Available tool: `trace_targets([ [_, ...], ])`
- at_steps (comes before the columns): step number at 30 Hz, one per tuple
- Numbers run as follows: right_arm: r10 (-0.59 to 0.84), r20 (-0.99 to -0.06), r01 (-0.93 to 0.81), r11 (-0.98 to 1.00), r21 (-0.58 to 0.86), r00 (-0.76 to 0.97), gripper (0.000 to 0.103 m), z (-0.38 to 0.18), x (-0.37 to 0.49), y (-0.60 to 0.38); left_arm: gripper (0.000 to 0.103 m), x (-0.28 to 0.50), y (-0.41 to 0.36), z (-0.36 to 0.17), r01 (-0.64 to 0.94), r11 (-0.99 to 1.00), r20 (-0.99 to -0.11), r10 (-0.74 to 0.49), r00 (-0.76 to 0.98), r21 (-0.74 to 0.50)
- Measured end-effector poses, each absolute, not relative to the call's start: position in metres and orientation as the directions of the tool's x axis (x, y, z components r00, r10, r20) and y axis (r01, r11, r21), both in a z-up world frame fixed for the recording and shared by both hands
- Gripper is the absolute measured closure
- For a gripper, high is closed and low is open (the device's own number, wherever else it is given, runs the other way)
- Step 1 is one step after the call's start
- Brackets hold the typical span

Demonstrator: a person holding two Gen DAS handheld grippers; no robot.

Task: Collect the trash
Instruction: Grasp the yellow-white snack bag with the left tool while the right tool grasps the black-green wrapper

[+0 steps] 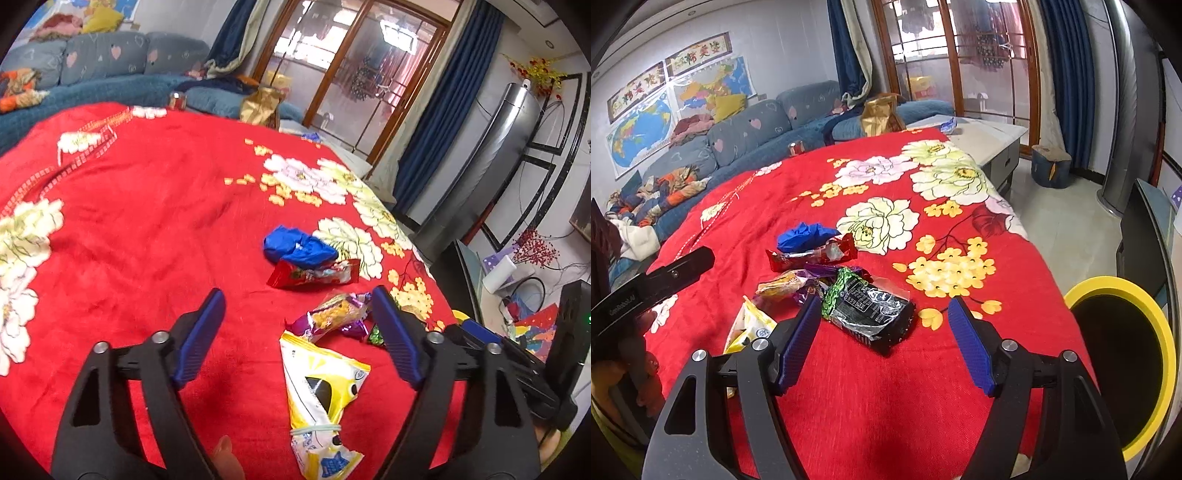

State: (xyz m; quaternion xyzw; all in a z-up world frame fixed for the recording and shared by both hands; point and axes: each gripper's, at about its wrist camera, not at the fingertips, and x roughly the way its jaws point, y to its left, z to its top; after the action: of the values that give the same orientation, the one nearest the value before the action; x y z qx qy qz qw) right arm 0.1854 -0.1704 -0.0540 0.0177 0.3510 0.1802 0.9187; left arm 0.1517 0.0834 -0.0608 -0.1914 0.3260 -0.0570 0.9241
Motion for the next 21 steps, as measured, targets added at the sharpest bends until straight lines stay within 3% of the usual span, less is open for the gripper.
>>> trace_targets([
  [3,0.340,-0.651,-0.315,0.935,0.161,0.679,0.034,-0.060,0.193,-0.168,0.041,0.159,0.084,-0.070,-0.003,0.909,-0.594,-0.271,0.757,-0.418],
  [16,0.363,-0.710,-0.304,0.928,0.216,0.603,0.034,-0.093,0.225,-0.161,0.042,0.186,0.076,-0.097,0.013,0.884,-0.647,-0.352,0.677,-0.467],
  [18,0.370,-0.715,-0.308,0.925,0.223,0.594,0.035,-0.097,0.226,-0.160,0.047,0.189,0.077,-0.102,0.004,0.883,-0.656,-0.353,0.668,-0.470],
  [20,0.377,-0.710,-0.311,0.922,0.230,0.594,0.037,-0.098,0.225,-0.161,0.050,0.191,0.076,-0.105,0.003,0.879,-0.660,-0.359,0.660,-0.476],
  [21,0.383,-0.709,-0.313,0.920,0.236,0.591,0.043,-0.099,0.225,-0.161,0.052,0.191,0.076,-0.105,0.004,0.878,-0.659,-0.363,0.659,-0.479],
])
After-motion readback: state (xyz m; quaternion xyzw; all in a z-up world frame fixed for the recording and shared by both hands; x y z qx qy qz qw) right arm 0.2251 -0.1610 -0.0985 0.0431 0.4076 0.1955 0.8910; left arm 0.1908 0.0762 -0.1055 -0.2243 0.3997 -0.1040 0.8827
